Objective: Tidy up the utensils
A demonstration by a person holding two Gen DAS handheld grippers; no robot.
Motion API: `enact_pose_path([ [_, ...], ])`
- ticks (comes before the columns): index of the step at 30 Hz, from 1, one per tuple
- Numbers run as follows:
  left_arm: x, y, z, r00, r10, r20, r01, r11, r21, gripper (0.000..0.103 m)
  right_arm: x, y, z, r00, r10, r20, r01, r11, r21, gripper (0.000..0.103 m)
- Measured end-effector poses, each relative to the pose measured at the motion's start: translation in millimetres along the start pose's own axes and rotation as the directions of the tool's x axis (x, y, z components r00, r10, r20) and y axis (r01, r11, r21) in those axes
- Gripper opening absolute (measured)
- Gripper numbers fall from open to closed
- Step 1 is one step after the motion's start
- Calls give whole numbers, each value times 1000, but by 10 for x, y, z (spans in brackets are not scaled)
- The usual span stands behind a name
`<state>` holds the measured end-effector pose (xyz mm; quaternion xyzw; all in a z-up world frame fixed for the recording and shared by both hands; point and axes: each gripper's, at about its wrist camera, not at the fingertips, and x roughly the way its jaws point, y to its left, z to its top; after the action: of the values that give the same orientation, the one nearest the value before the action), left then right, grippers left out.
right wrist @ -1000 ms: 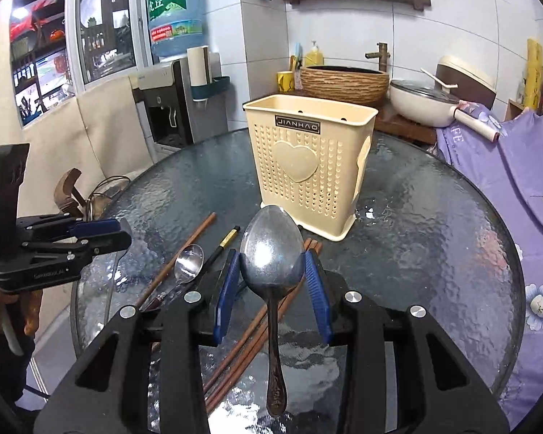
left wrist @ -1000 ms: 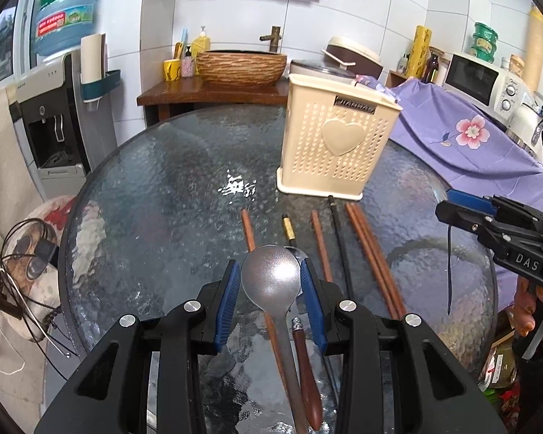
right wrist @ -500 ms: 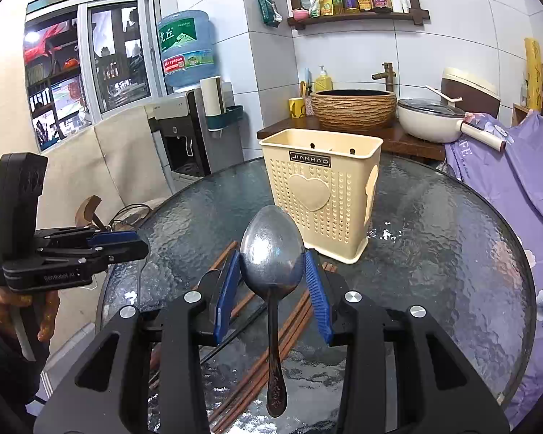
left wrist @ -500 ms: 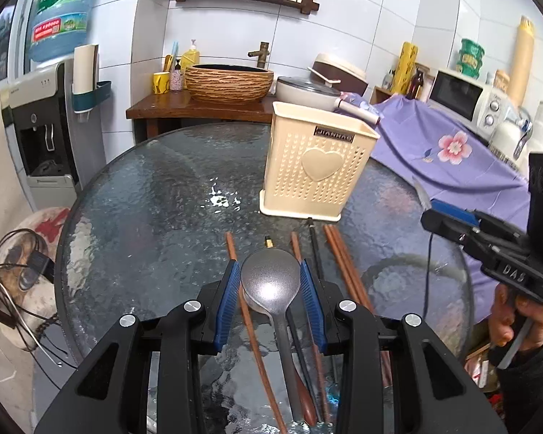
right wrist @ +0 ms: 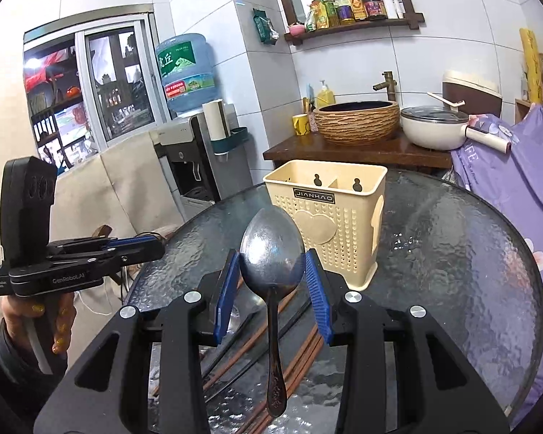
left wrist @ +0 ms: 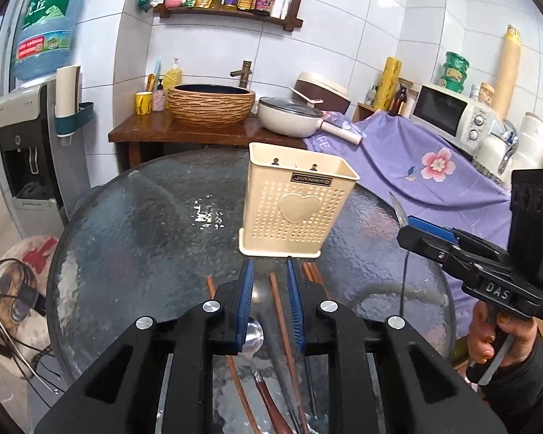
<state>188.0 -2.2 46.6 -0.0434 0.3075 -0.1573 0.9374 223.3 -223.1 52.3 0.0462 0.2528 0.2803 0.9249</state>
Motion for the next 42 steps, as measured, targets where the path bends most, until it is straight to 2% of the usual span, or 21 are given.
enact_pose_path([
  [4, 94, 7, -47, 999, 35, -22, -34, 999, 6, 21, 73, -40, -54, 999, -31, -18, 31, 1000, 2, 38],
  [7, 255, 10, -108, 996, 70, -62, -69, 997, 22, 30, 120, -85, -105, 998, -44, -34, 44, 999, 2, 38],
  [9, 348, 33, -139, 991, 102, -82, -100, 994, 36, 41, 130, -108, -118, 998, -57, -39, 57, 998, 0, 38],
  [12, 547, 135, -181, 979, 158, -127, -154, 987, 43, 41, 119, -116, -144, 997, -62, -38, 61, 998, -6, 38],
  [17, 844, 347, -276, 963, 156, -221, -163, 987, -12, 39, 129, -117, -197, 997, -68, -47, 68, 998, -14, 38],
  [22, 829, 259, -420, 960, 156, -232, -162, 987, -8, 43, 156, -146, -249, 996, -75, -58, 74, 997, -11, 38],
  [26, 884, 118, -557, 948, 208, -243, -203, 978, 45, 47, 204, -176, -301, 995, -73, -71, 74, 997, 5, 38],
  [29, 924, 48, -660, 942, 210, -262, -203, 978, 55, 48, 218, -183, -317, 995, -70, -77, 71, 997, 11, 38],
  [31, 925, 20, -694, 941, 209, -265, -201, 978, 59, 53, 221, -196, -337, 994, -70, -79, 72, 997, 14, 38],
  [33, 927, -7, -720, 940, 220, -259, -210, 975, 67, 62, 226, -216, -348, 994, -71, -83, 73, 997, 20, 38],
  [42, 1079, -57, -757, 924, 278, -263, -260, 960, 100, 61, 255, -233, -386, 993, -69, -95, 72, 997, 35, 38],
])
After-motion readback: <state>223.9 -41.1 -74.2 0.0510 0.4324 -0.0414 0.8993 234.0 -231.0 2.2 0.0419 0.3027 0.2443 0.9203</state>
